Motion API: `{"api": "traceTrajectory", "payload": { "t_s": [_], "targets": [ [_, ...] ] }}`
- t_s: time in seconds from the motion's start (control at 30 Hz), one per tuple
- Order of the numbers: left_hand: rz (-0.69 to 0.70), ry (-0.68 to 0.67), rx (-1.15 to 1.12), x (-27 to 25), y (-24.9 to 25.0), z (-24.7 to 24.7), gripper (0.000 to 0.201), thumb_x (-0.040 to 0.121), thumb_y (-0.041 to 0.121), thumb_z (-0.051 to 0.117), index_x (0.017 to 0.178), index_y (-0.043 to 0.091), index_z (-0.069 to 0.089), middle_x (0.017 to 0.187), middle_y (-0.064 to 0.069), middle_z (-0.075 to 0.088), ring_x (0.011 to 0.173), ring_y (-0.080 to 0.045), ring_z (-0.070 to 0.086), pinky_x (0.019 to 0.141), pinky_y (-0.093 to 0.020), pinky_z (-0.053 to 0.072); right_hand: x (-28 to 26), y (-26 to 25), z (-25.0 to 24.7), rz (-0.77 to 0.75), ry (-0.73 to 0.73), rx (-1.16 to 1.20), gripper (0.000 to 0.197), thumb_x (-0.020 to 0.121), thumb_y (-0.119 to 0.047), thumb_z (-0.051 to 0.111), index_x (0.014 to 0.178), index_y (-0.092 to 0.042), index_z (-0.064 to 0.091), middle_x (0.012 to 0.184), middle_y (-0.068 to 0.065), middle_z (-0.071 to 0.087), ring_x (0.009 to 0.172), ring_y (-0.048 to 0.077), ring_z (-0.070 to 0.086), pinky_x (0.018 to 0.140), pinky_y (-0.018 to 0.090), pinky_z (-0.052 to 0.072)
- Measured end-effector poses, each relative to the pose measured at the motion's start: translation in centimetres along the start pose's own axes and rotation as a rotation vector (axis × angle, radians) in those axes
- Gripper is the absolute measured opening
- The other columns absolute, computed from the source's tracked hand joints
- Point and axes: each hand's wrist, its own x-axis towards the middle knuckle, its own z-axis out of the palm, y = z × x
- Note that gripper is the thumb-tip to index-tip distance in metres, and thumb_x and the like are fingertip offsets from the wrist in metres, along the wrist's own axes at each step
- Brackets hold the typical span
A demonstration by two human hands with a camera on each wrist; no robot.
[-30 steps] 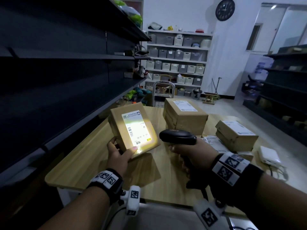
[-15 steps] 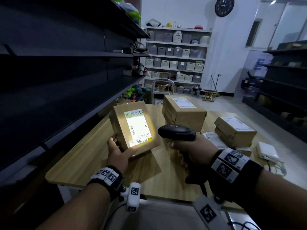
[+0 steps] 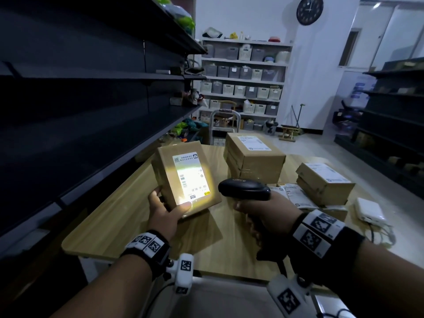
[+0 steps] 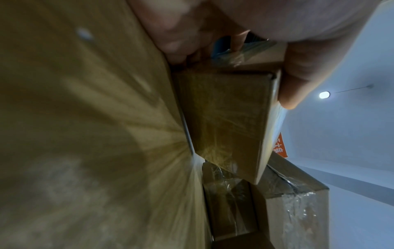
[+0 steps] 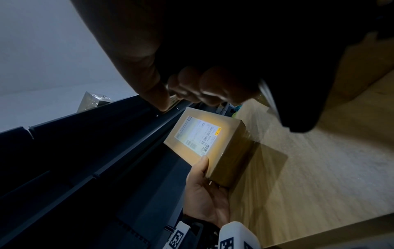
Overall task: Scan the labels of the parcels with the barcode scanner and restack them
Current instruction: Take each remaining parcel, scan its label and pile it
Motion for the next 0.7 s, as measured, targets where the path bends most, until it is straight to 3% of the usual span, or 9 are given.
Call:
{"api": "traceTrajectory", "payload": {
  "t_s": [0.13, 0.27, 0.37, 0.53, 0.7],
  "targets": [
    [0.002, 0.009, -0.021, 0.1, -0.5, 0.1, 0.104, 0.095, 0.020, 0.084, 0.171, 0.024, 0.013, 0.149, -0.004, 0.050, 0.125, -0.024, 0.050, 0.102, -0.040, 0.039, 0.0, 0.5, 0.0, -0.005, -0.005, 0.023, 0.013, 0.094, -0.021, 0.078, 0.097, -0.012, 0.069, 0.058, 0.008, 0.058, 0.046, 0.023, 0.053, 0.053, 0.033, 0.046],
    [0.007, 0.035, -0.071, 0.3, -0.6, 0.1, 0.097, 0.090, 0.016, 0.088, 0.164, 0.029, 0.027, 0.131, 0.000, 0.065, 0.112, -0.023, 0.064, 0.093, -0.037, 0.046, 0.1, 0.6, 0.1, -0.030, 0.035, 0.024, 0.023, 0.091, -0.021, 0.082, 0.110, -0.011, 0.072, 0.068, 0.013, 0.059, 0.055, 0.028, 0.055, 0.062, 0.042, 0.046],
    [0.020, 0.027, -0.080, 0.6, -0.8, 0.2, 0.096, 0.090, 0.015, 0.089, 0.163, 0.030, 0.029, 0.123, 0.006, 0.066, 0.106, -0.012, 0.066, 0.089, -0.035, 0.048, 0.6, 0.8, -0.2, -0.037, 0.049, 0.086, 0.024, 0.091, -0.019, 0.081, 0.109, -0.006, 0.071, 0.060, 0.010, 0.056, 0.051, 0.026, 0.052, 0.057, 0.038, 0.043],
    [0.016, 0.038, -0.072, 0.4, -1.0, 0.1, 0.091, 0.090, 0.019, 0.088, 0.161, 0.032, 0.032, 0.120, 0.010, 0.068, 0.108, -0.017, 0.067, 0.093, -0.040, 0.051, 0.5, 1.7, -0.5, -0.037, 0.085, 0.203, 0.019, 0.092, -0.014, 0.080, 0.106, -0.004, 0.070, 0.059, 0.012, 0.055, 0.051, 0.027, 0.052, 0.054, 0.038, 0.043],
    [0.015, 0.024, -0.017, 0.5, -1.0, 0.0, 0.080, 0.090, 0.036, 0.088, 0.154, 0.036, 0.039, 0.122, 0.004, 0.071, 0.111, -0.024, 0.070, 0.099, -0.047, 0.055, 0.9, 2.9, -2.0, -0.019, 0.111, 0.360, 0.021, 0.090, -0.017, 0.083, 0.103, -0.005, 0.071, 0.072, 0.018, 0.059, 0.061, 0.033, 0.059, 0.061, 0.045, 0.053]
  ]
}}
